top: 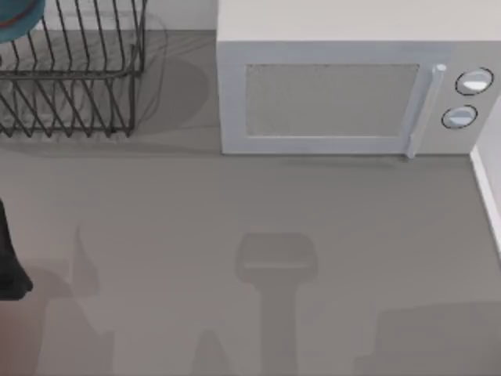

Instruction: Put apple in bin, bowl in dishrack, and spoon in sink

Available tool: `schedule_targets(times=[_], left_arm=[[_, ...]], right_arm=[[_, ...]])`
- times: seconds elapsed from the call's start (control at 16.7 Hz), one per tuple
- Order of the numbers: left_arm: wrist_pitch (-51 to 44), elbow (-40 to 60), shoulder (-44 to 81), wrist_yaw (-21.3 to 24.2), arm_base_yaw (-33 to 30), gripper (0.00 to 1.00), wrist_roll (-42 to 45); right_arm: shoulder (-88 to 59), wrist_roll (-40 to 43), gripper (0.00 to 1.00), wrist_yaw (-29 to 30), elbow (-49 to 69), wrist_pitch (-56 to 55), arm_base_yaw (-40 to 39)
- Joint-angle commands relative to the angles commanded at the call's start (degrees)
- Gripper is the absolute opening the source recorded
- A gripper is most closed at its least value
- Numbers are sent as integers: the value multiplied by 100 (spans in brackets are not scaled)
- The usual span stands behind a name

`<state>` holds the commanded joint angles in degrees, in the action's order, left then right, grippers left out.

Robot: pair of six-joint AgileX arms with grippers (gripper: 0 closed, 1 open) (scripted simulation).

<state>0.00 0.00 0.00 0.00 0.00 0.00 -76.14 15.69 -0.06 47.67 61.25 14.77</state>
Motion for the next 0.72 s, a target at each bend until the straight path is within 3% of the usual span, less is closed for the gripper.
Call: schedule_targets(times=[0.3, 0.72], left_arm=[[0, 0, 0, 0, 0, 100, 0], [0, 0, 0, 0, 0, 100, 0]], right_arm=[[-191, -22, 100, -1, -261, -422, -20], [-1149, -45, 100, -2, -1316, -2513, -25]])
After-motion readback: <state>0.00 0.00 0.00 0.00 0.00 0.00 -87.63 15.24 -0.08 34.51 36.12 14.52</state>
